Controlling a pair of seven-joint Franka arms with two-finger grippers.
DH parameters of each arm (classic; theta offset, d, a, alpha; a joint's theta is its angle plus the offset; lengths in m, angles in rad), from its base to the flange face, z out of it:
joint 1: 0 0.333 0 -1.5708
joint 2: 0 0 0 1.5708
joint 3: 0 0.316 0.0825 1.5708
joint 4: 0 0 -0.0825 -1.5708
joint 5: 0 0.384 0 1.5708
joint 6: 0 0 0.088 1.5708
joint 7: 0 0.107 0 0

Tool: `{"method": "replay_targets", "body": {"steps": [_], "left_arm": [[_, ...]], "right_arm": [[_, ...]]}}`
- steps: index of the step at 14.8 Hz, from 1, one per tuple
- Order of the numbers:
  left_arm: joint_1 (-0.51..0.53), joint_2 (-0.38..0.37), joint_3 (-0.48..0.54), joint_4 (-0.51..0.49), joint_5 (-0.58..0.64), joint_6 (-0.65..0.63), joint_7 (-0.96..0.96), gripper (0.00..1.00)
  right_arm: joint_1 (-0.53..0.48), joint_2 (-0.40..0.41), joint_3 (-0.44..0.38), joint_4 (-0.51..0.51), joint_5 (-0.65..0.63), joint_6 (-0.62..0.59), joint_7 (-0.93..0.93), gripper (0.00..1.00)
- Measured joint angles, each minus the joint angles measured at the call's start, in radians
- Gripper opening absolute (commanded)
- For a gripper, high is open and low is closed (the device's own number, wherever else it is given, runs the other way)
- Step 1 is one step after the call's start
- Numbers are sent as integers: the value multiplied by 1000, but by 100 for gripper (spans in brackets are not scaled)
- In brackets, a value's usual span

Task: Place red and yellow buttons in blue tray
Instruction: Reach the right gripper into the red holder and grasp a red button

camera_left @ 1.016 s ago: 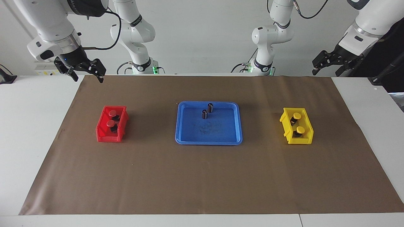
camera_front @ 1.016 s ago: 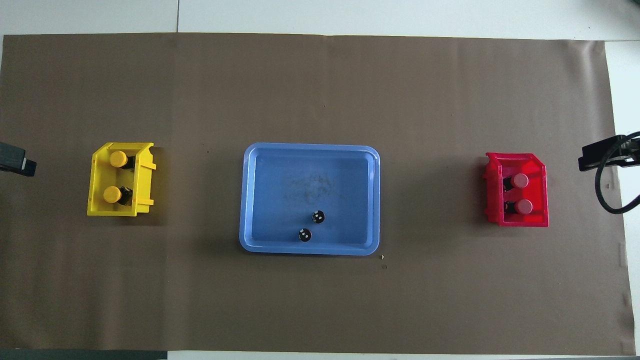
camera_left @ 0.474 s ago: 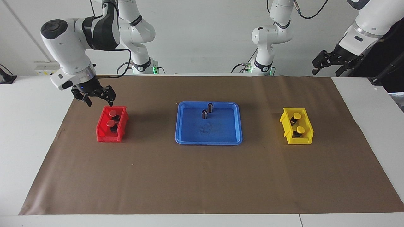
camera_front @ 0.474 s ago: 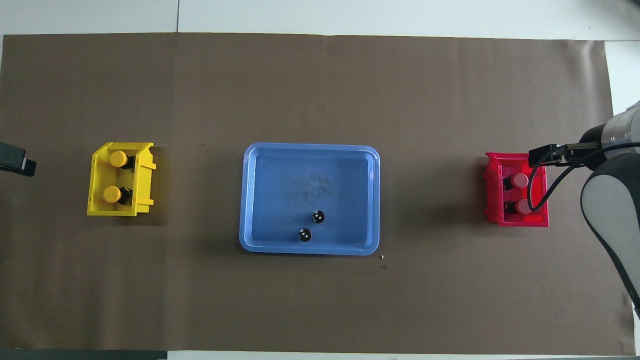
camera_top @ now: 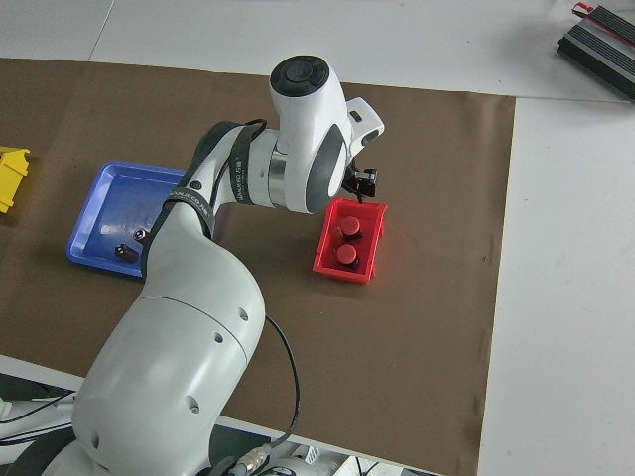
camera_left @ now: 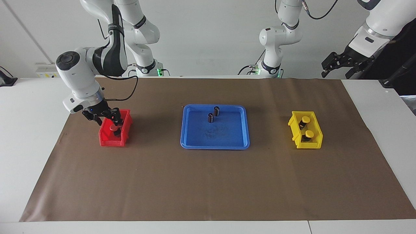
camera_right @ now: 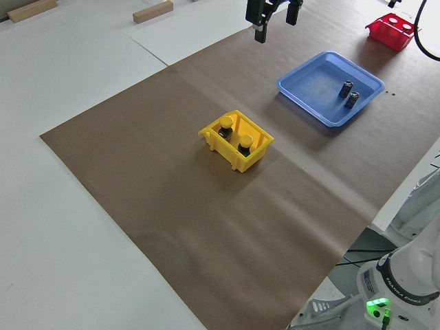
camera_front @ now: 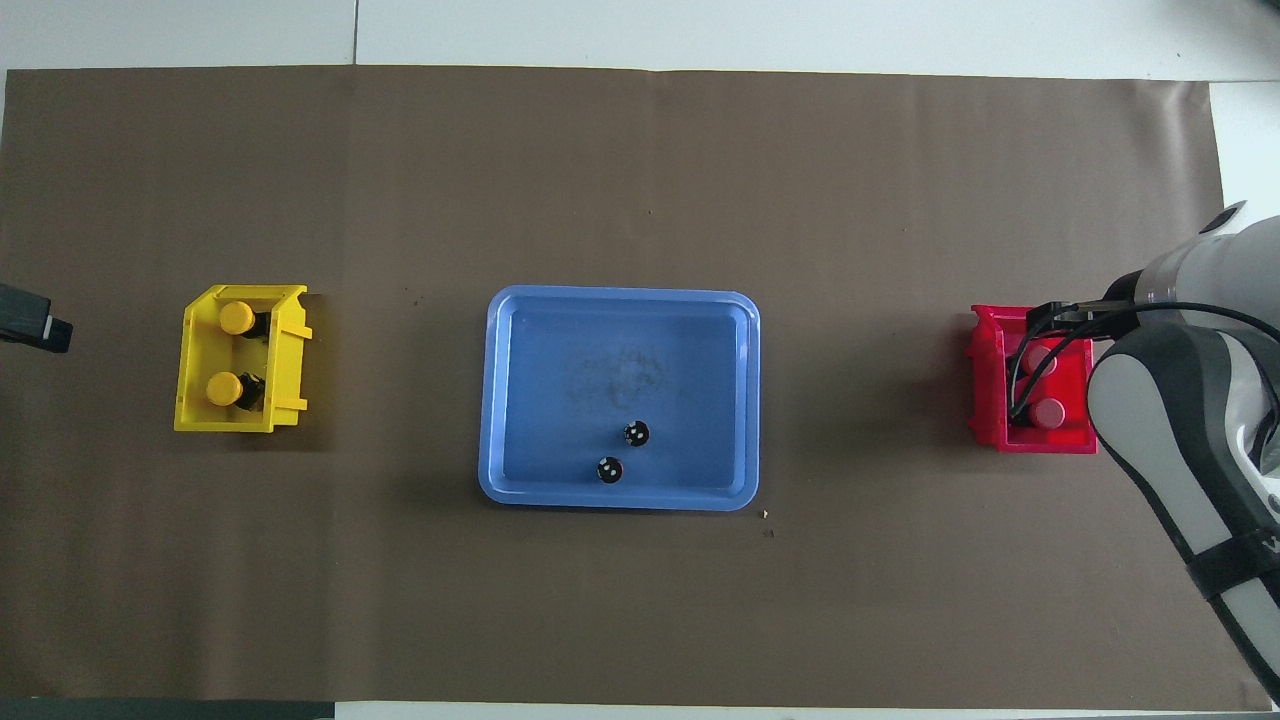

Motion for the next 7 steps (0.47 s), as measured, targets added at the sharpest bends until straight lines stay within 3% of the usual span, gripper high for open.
{"method": "replay_targets", "body": {"steps": [7], "left_arm": [[0, 0, 0, 0, 0, 0, 0, 100]], "right_arm": [[-5, 8, 0, -90, 0, 122, -31, 61]]}}
